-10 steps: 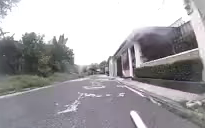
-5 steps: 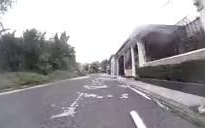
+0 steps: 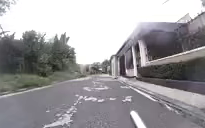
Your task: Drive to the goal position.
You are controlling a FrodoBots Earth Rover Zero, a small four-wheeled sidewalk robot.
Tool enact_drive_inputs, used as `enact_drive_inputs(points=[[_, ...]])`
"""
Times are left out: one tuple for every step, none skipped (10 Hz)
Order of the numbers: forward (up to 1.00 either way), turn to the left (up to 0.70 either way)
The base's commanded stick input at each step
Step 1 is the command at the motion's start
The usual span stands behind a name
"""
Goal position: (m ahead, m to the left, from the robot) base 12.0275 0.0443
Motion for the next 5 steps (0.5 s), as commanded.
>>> enact_drive_inputs(points=[[0.5, 0.0], [0.5, 0.0], [0.5, 0.0], [0.5, 0.0], [0.5, 0.0]])
